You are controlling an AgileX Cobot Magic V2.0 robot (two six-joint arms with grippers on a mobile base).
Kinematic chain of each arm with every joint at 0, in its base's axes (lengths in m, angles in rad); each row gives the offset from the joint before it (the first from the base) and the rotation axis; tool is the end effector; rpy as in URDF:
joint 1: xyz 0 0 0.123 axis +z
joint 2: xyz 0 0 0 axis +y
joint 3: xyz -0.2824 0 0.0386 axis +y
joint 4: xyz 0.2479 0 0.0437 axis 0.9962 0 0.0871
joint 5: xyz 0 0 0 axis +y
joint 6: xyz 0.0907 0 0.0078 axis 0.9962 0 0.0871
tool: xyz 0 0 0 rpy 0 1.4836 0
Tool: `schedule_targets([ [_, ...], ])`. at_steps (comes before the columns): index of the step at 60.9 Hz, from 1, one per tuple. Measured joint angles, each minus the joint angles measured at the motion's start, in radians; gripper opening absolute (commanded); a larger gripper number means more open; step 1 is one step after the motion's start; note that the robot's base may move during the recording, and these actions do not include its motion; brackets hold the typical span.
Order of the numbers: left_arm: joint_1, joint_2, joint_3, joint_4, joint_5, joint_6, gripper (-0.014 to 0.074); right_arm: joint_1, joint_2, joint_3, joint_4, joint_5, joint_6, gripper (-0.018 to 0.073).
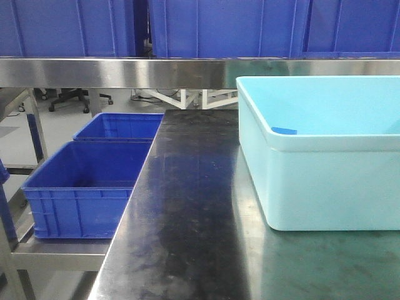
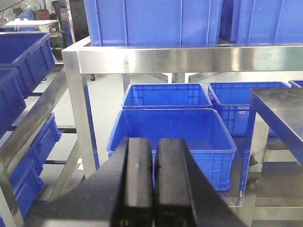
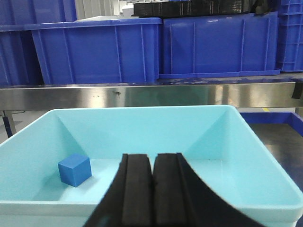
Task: Pick red cube and place on left shelf
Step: 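Lower the right gripper into the light-blue tub above the red cube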
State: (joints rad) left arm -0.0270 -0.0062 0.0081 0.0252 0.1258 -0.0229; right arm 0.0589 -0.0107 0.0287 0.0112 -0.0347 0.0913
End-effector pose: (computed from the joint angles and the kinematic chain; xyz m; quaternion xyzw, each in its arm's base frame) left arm 0.0563 -0.0012 0.1993 0.0094 0.7212 -0.0075 0.6926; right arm 0.0563 0.0033 0.2071 0.0147 0.6693 0.0598 0.7405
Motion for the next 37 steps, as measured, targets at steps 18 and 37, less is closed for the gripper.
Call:
schedule_targets([
  [18, 0.000, 0.000, 0.000, 0.000, 0.000, 0.000, 0.0102, 0.000, 0.000, 0.000, 0.000, 0.000, 0.000, 0.0048],
  [37, 0.000, 0.000, 0.000, 0.000, 0.000, 0.000, 0.0102, 0.000, 0.000, 0.000, 0.000, 0.000, 0.000, 0.0048],
])
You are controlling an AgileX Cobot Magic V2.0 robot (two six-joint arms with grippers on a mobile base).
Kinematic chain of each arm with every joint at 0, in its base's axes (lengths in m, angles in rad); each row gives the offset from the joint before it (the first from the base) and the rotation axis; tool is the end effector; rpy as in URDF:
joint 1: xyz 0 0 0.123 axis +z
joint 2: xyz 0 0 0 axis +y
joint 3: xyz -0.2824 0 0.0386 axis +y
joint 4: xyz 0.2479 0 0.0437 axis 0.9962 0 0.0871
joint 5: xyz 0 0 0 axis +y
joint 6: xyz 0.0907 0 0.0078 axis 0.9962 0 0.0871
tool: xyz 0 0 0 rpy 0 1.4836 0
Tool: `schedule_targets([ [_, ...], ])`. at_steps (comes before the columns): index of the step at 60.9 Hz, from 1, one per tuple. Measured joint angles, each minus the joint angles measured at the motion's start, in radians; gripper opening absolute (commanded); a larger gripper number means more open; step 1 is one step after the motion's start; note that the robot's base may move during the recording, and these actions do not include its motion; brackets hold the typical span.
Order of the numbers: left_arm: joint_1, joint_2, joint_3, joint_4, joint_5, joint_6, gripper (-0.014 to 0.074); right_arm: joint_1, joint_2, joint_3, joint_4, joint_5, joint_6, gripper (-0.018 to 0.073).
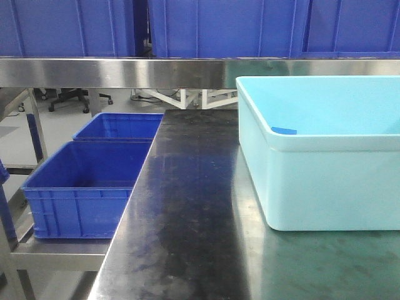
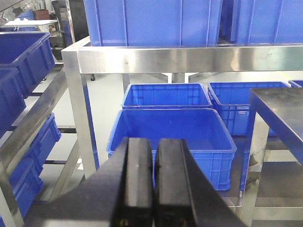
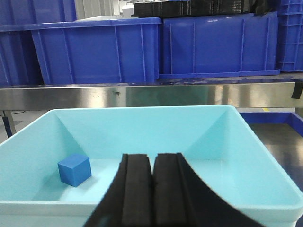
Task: Pick red cube and place on left shelf
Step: 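Lower the right gripper into the light-blue tub above the red cube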
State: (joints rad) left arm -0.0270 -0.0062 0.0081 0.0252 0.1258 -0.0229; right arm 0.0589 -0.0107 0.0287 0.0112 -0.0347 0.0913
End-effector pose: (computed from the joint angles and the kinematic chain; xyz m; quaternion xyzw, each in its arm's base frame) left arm 0.0563 -0.0012 0.1993 0.0094 0.7212 -0.0075 0.6926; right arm 0.0563 0.0033 0.2071 0.0147 0.6693 0.0598 0.7405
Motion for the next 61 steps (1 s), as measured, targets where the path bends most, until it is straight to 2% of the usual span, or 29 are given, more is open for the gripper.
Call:
schedule_targets([
  [41, 0.000, 0.000, 0.000, 0.000, 0.000, 0.000, 0.0102, 0.000, 0.002, -0.015, 0.000, -0.071, 0.013, 0.0048],
  [49, 0.000, 0.000, 0.000, 0.000, 0.000, 0.000, 0.0102, 0.000, 0.102, -0.128, 0.000, -0.010, 0.017, 0.0048],
  [61, 0.000, 0.000, 0.000, 0.000, 0.000, 0.000, 0.0102, 0.000, 0.403, -0.381, 0.000, 0.080, 0.019, 0.0048],
])
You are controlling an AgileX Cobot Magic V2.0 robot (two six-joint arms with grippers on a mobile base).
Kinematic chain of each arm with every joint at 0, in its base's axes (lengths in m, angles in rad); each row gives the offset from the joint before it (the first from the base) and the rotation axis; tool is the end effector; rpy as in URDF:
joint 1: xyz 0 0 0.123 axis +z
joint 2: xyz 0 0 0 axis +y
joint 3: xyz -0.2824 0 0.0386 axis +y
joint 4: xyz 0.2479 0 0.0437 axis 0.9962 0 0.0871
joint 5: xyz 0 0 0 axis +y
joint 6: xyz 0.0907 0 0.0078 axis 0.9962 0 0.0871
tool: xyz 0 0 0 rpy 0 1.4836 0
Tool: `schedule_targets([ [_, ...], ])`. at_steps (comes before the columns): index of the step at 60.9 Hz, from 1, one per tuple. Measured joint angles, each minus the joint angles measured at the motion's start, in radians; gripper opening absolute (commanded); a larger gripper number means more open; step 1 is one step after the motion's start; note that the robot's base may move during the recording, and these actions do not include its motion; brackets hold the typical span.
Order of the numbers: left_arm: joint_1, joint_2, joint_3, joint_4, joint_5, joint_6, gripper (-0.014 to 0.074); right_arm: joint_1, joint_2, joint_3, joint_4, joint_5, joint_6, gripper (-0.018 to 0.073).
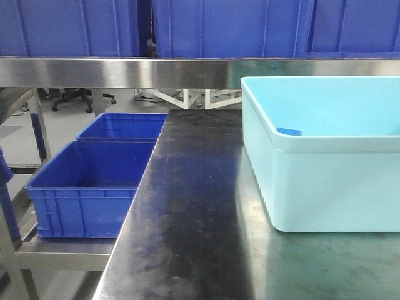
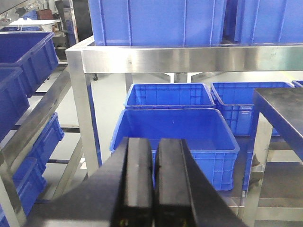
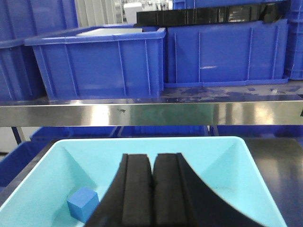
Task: Pick red cube and place on left shelf
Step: 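Lower the right gripper into the light-blue tub above the red cube, then close the right gripper around the red cube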
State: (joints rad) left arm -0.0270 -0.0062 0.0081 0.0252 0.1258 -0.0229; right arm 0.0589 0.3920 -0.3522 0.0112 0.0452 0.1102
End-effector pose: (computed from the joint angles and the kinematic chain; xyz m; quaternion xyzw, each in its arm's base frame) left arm 0.0563 -0.0012 0.1993 0.0094 0.7212 -0.0075 0.6926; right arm 0.0941 0.0056 0.3004 0.0219 0.7060 0.0639 0.7050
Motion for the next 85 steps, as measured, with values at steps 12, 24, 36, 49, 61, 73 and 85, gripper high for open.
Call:
schedule_targets([
  [12, 0.000, 0.000, 0.000, 0.000, 0.000, 0.000, 0.0102, 0.000, 0.329, -0.256, 0.000, 0.070, 0.002, 0.0048],
  [24, 0.000, 0.000, 0.000, 0.000, 0.000, 0.000, 0.0102, 0.000, 0.563, -0.450, 0.000, 0.196, 0.004, 0.0048],
  [36, 0.000, 0.000, 0.000, 0.000, 0.000, 0.000, 0.0102, 0.000, 0.719, -0.587, 0.004, 0.374, 0.004, 0.0307],
  [49, 0.000, 0.000, 0.000, 0.000, 0.000, 0.000, 0.0102, 0.000, 0.837, -0.679, 0.011, 0.545, 0.004, 0.0598],
  [61, 0.000, 0.000, 0.000, 0.000, 0.000, 0.000, 0.0102, 0.000, 0.918, -0.694, 0.012, 0.609, 0.004, 0.0556],
  [73, 0.000, 0.000, 0.000, 0.000, 0.000, 0.000, 0.0102, 0.000, 0.973, -0.694, 0.013, 0.631, 0.004, 0.0556],
  [85, 0.000, 0.000, 0.000, 0.000, 0.000, 0.000, 0.0102, -0.013, 1.018, -0.694, 0.013, 0.646, 0.004, 0.0556],
])
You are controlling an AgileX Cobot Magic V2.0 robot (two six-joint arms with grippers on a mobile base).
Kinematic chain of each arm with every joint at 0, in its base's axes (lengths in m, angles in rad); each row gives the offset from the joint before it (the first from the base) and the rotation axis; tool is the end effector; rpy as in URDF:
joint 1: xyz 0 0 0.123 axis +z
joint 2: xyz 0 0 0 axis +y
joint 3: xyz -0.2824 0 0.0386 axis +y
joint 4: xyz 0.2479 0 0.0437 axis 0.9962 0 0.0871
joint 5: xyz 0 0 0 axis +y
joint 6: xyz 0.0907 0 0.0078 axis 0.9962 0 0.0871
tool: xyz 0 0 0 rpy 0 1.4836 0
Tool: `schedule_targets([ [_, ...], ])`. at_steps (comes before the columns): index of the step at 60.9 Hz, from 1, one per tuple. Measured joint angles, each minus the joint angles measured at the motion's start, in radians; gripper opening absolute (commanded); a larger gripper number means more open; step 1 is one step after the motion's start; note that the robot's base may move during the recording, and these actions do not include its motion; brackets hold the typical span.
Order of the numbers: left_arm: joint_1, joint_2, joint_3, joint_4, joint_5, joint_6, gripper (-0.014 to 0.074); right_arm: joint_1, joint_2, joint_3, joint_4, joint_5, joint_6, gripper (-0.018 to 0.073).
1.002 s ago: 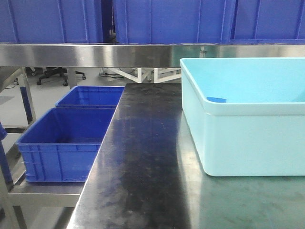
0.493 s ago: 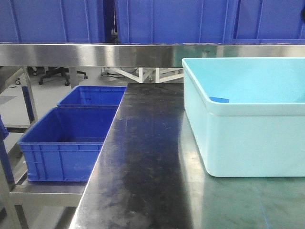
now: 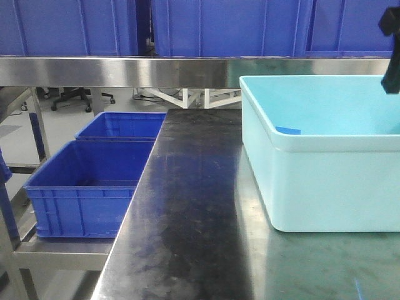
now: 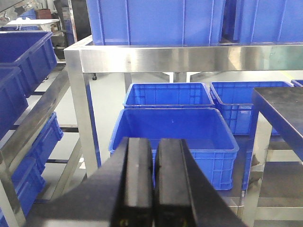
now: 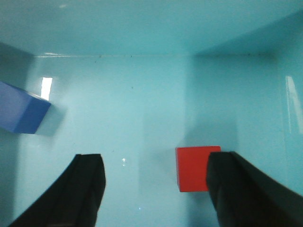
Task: Pick red cube and place on left shelf
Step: 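Close the right gripper around the red cube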
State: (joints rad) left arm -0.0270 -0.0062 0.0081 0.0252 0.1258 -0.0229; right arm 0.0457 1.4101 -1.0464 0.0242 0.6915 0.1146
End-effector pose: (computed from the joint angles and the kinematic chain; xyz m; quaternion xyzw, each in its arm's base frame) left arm 0.0563 -0.0012 0.1993 0.0094 0.7212 -0.0075 0.6926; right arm 0.2913 0.0147 0.2855 0.0395 0.9541 0.0339 0.2951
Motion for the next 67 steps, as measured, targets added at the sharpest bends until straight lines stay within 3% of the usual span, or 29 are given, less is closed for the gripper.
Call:
schedule_targets([
  [16, 0.000, 0.000, 0.000, 0.000, 0.000, 0.000, 0.0102, -0.042, 0.014, 0.000, -0.004, 0.022, 0.002, 0.0561],
  [67, 0.000, 0.000, 0.000, 0.000, 0.000, 0.000, 0.0102, -0.046, 0.115, -0.002, -0.045, 0.068, 0.002, 0.0566],
])
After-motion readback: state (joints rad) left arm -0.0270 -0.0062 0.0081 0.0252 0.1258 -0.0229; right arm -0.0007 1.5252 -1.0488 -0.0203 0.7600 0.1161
